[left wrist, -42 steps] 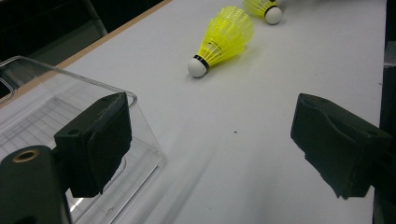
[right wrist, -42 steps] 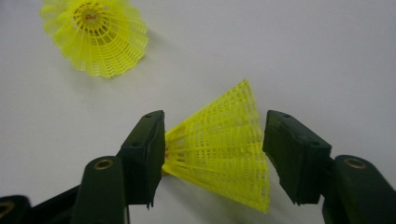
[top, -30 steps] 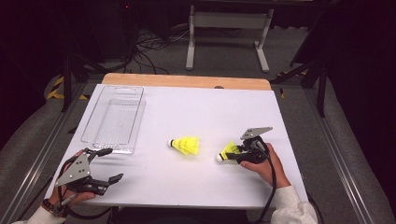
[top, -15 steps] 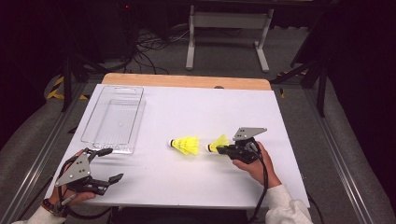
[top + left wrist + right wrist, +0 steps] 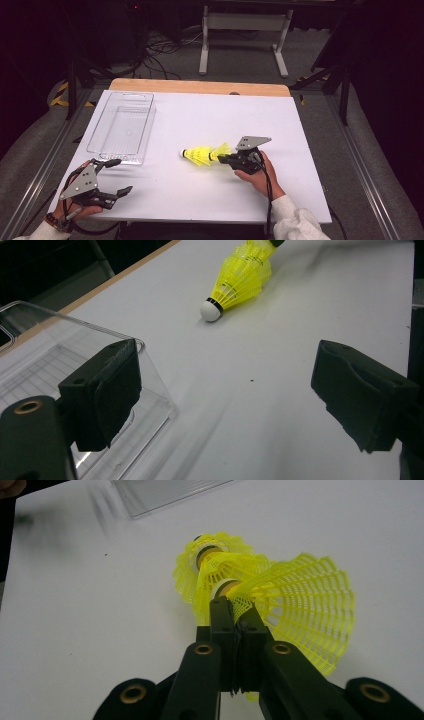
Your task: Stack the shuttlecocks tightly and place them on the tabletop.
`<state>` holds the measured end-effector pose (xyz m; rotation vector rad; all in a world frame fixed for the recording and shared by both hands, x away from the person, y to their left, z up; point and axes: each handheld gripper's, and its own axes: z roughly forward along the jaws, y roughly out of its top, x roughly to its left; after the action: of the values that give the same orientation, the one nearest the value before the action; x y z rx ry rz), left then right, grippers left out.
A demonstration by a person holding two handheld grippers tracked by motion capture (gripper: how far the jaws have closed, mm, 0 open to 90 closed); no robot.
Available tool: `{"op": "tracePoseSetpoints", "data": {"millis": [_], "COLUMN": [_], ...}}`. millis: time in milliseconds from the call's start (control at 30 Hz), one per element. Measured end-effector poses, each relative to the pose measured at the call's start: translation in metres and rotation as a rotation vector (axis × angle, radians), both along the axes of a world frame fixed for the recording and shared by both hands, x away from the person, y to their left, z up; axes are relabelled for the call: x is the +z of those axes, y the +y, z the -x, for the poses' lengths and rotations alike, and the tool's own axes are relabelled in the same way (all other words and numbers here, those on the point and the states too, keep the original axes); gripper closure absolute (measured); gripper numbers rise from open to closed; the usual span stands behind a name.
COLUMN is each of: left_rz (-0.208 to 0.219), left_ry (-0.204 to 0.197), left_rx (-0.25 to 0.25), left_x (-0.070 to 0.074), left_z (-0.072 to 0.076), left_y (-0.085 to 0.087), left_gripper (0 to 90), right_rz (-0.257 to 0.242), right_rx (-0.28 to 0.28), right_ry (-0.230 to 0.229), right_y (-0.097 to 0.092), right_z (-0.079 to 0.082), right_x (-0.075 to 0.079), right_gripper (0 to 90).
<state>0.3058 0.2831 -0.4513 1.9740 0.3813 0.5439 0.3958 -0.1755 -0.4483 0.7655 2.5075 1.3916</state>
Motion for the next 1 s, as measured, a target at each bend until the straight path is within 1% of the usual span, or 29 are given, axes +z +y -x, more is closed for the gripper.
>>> {"op": "tracePoseSetpoints", "data": {"millis": [100,133,200,300,367,433,467,567,633,667,700,733,767,800,833,867,900,933,1000], "left_rz": [-0.001,-0.002,-0.002,-0.002,-0.001,-0.001,0.0,-0.001,-0.001,0.0,0.001,0.002,0.002,0.002,0.0,0.0,0.0,0.001,0.003], "left_ry": [0.0,0.0,0.0,0.0,0.0,0.0,0.0,0.0,0.0,-0.002,-0.002,-0.003,-0.002,-0.002,-0.003,-0.003,-0.003,-0.004,-0.001], "left_rx": [-0.001,-0.001,0.0,0.0,-0.001,-0.001,0.0,0.0,0.0,0.0,0.001,0.001,0.002,0.002,0.002,0.001,0.001,0.002,0.002], "left_x": [0.0,0.0,0.0,0.0,0.0,0.0,0.0,0.0,0.0,0.0,0.001,0.001,0.001,0.0,0.001,0.001,0.001,0.001,0.001], "left_z": [0.0,0.0,0.0,0.0,0.0,0.0,0.0,0.0,0.0,0.0,0.001,0.001,0.0,0.0,0.0,0.001,0.001,0.001,0.0], "left_y": [0.0,0.0,0.0,0.0,0.0,0.0,0.0,0.0,0.0,0.0,0.0,0.0,0.0,0.0,0.0,0.0,0.0,0.0,0.0], "left_gripper": [13.5,13.5,13.7,13.8,13.8,13.8,13.8,13.8,13.8,13.8,13.8,13.8,13.8,13.7,13.7,13.7,13.7,13.7,13.7], "right_rz": [0.005,0.013,0.024,0.035,0.054,0.061,0.061,0.096,0.12,0.124,0.124,0.131,0.134,0.136,0.138,0.141,0.141,0.139,0.144], "right_rx": [0.0,0.006,0.001,-0.007,-0.012,-0.012,-0.012,-0.012,-0.018,-0.015,-0.011,-0.011,-0.013,-0.008,-0.006,-0.011,-0.011,-0.01,0.009], "right_ry": [0.01,0.02,0.022,0.039,0.051,0.051,0.051,0.049,0.04,0.039,0.039,0.029,0.027,0.026,0.022,0.006,0.006,-0.001,-0.027], "right_y": [0.004,0.005,0.005,0.005,0.004,0.003,0.003,0.002,0.001,0.001,0.0,-0.001,-0.002,-0.002,-0.003,-0.003,-0.003,-0.003,-0.002], "right_z": [-0.003,-0.004,-0.004,-0.005,-0.005,-0.005,-0.005,-0.002,-0.001,0.0,0.001,0.003,0.003,0.005,0.006,0.007,0.007,0.008,0.01], "right_x": [-0.006,-0.009,-0.012,-0.015,-0.017,-0.018,-0.018,-0.018,-0.018,-0.018,-0.017,-0.016,-0.016,-0.016,-0.015,-0.015,-0.015,-0.014,-0.011], "right_gripper": [87.4,86.1,83.7,78.0,74.3,71.6,71.6,63.2,62.6,61.9,63.4,67.3,68.8,72.1,77.1,83.6,83.6,87.8,89.8]}}
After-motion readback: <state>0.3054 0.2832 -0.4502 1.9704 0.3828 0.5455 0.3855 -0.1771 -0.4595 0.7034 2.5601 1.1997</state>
